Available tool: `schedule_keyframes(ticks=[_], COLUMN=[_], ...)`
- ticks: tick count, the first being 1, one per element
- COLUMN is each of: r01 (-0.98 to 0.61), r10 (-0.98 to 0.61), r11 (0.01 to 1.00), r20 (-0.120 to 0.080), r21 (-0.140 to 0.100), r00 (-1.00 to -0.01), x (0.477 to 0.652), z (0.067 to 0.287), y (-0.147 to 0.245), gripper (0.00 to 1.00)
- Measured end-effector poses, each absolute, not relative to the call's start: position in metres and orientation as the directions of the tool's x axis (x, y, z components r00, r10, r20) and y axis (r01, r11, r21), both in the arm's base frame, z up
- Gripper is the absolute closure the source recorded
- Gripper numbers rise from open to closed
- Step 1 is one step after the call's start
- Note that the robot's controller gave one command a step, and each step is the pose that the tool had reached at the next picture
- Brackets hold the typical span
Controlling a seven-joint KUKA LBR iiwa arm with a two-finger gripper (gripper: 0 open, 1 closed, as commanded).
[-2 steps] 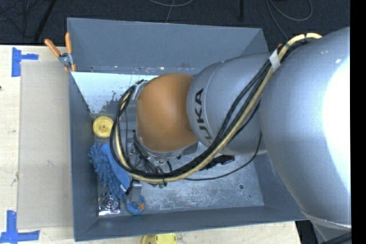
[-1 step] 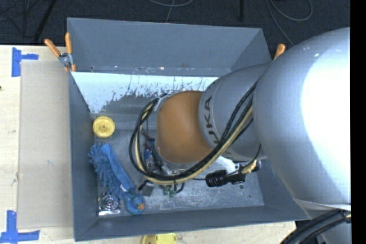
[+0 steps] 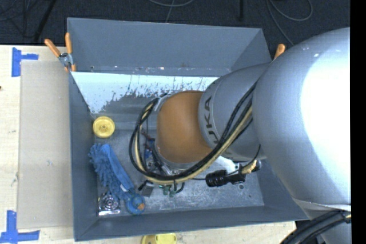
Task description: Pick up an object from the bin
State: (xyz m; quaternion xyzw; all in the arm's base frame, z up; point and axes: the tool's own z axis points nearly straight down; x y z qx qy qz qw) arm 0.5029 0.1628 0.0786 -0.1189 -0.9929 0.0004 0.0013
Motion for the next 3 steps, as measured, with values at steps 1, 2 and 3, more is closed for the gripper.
schedule_keyframes(ticks=[1, 2, 3], r01=[0.239, 0.25, 0.172], r10=[0.239, 0.25, 0.172], r11=[0.971, 0.968, 0.985], r20=[-0.003, 0.008, -0.005], r21=[0.001, -0.005, 0.002], r00=[-0.971, -0.968, -0.985], x=[0.505, 0.503, 0.498], z=[0.08, 0.119, 0.147], y=[0.162, 0.155, 0.142], gripper=[0.0, 0.0, 0.0])
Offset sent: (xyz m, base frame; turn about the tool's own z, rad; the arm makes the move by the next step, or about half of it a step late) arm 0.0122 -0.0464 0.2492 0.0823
